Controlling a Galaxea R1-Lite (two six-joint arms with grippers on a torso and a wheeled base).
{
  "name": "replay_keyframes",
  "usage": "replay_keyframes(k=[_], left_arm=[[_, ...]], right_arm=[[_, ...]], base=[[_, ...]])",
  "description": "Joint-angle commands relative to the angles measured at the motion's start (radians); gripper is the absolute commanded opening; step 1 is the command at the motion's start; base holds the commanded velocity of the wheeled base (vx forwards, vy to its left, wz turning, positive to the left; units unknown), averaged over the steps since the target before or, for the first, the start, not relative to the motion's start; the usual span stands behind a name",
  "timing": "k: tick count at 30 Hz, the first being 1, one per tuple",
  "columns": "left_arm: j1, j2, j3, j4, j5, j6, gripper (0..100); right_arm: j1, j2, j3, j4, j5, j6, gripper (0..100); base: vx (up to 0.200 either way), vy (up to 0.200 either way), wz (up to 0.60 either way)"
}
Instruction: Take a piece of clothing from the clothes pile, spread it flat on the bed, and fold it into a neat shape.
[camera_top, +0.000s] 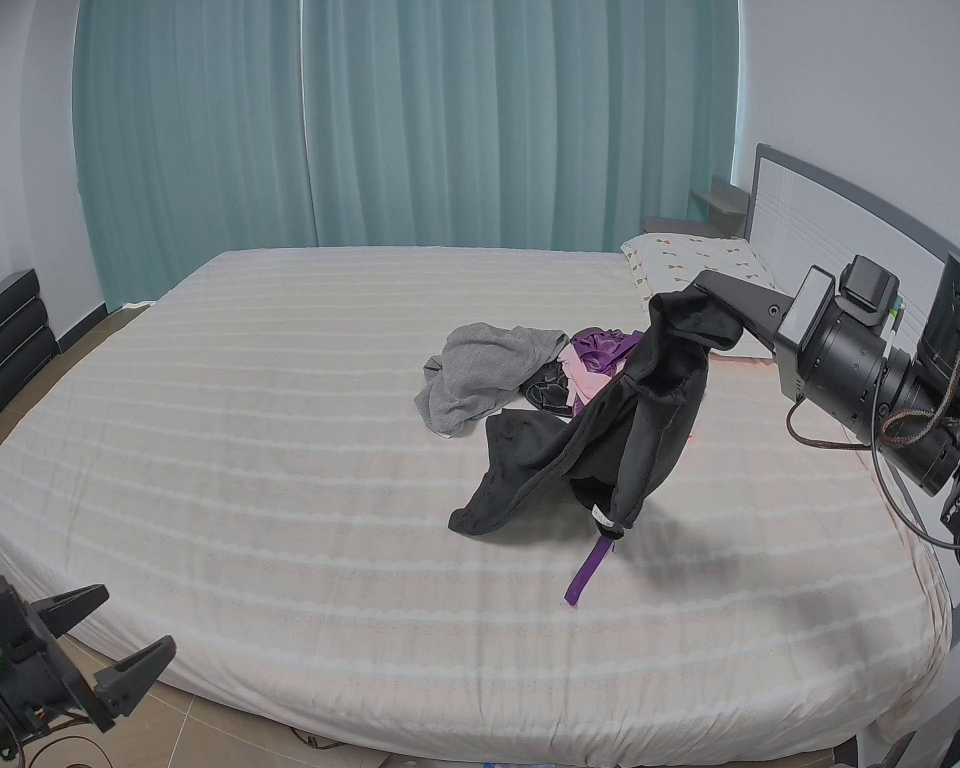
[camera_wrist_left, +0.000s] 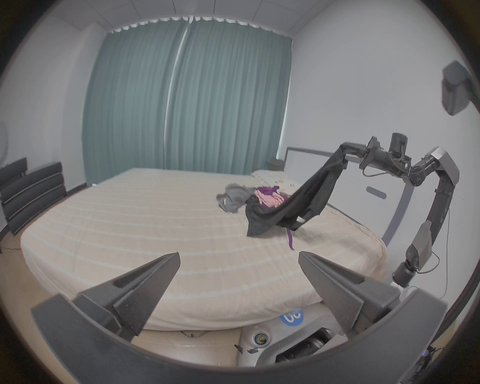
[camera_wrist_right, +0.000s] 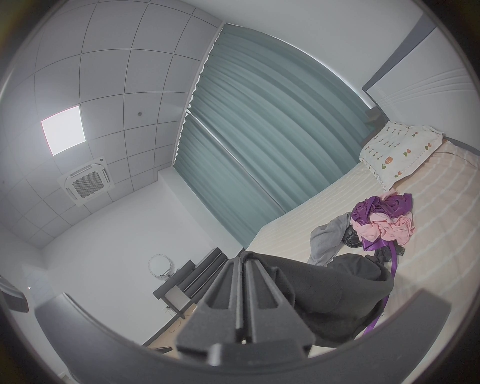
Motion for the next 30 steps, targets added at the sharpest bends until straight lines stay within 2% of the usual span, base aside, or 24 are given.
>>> replay_keyframes(k=[1,2,3,4,5,7,14,19,23,30], left_arm=[[-0.147,0.581,-0.022,-0.222,-0.012,0.017,100],[-0.147,0.581,-0.022,-0.222,-0.012,0.017,100],[-0.174,0.720,-0.040,-0.339,0.009,0.013,100],[-0.174,0.720,-0.040,-0.339,0.009,0.013,100],[-0.209,0.843,-0.066,-0.419,0.054,-0.006,100],[-0.242,0.952,-0.100,-0.462,0.087,-0.021,100],[-0.378,1.256,-0.298,-0.489,0.138,-0.114,100],[-0.479,1.423,-0.459,-0.532,0.254,-0.125,100],[-0.509,1.545,-0.548,-0.545,0.285,-0.128,100],[-0.519,1.691,-0.666,-0.611,0.285,-0.128,100]], right_arm=[[0.006,0.010,-0.003,-0.003,0.020,-0.001,0],[0.006,0.010,-0.003,-0.003,0.020,-0.001,0],[0.004,0.015,-0.003,0.002,0.020,-0.001,0],[0.004,0.015,-0.003,0.002,0.020,-0.001,0],[0.001,0.018,-0.006,0.003,0.021,-0.001,0],[-0.001,0.028,-0.013,0.003,0.018,-0.001,0],[-0.004,0.032,-0.027,0.005,0.018,-0.001,0],[-0.004,0.032,-0.046,0.005,0.015,-0.003,0],[-0.004,0.024,-0.049,0.005,0.012,-0.003,0],[0.004,0.030,-0.058,0.005,0.015,-0.006,0]], base=[[0.000,0.000,0.00],[0.000,0.000,0.00],[0.000,0.000,0.00],[0.000,0.000,0.00],[0.000,0.000,0.00],[0.000,0.000,0.00],[0.000,0.000,0.00],[0.000,0.000,0.00],[0.000,0.000,0.00],[0.000,0.000,0.00]])
